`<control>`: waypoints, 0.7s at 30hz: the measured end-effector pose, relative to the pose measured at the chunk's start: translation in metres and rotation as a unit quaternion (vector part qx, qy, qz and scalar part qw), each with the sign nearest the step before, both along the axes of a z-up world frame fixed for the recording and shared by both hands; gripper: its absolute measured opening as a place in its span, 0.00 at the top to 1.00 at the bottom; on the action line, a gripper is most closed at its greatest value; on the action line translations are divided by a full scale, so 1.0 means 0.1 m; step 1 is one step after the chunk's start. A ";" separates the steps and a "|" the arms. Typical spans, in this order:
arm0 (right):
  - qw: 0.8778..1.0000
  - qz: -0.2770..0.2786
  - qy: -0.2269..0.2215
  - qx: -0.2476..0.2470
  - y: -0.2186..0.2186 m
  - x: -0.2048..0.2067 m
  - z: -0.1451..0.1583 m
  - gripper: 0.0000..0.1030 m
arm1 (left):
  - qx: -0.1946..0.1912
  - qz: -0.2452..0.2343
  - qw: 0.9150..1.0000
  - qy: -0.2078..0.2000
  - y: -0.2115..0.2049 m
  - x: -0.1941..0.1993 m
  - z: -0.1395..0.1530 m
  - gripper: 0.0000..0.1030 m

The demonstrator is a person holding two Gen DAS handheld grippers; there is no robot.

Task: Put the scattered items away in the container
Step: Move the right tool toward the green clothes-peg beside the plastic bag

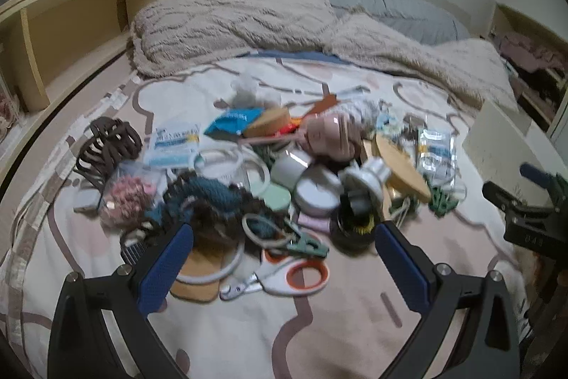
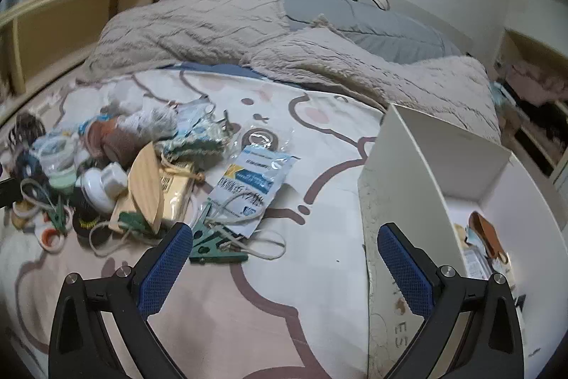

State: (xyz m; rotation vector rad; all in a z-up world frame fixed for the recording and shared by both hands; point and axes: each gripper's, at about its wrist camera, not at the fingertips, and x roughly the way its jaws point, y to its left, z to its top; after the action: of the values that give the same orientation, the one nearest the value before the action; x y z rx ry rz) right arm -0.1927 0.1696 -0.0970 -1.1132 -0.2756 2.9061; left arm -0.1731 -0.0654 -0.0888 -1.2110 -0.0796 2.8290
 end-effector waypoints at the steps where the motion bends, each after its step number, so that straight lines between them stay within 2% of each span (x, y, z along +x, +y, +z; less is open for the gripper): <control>1: 1.000 0.006 -0.003 -0.001 -0.02 -0.01 -0.02 0.00 | -0.003 -0.004 1.000 -0.003 0.02 0.00 -0.03 0.00; 6: 0.999 0.025 -0.024 0.013 -0.15 -0.06 -0.19 0.00 | -0.017 -0.028 0.999 -0.016 0.12 0.01 -0.14 0.00; 12: 0.997 0.051 -0.056 0.029 -0.29 -0.15 -0.44 0.00 | -0.005 -0.065 0.997 -0.039 0.22 -0.01 -0.25 0.00; 15: 0.994 0.069 -0.074 0.029 -0.35 -0.19 -0.54 0.00 | 0.005 -0.073 0.996 -0.054 0.23 -0.04 -0.32 0.00; 21: 0.991 0.090 -0.098 0.030 -0.42 -0.23 -0.65 0.00 | -0.004 -0.066 0.995 -0.074 0.24 -0.11 -0.45 0.00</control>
State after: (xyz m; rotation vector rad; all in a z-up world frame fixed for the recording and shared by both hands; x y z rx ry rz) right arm -0.2157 0.1278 -0.1623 -1.4364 -0.4871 2.9171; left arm -0.1838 -0.0415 -0.1340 -1.3708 0.0055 2.6272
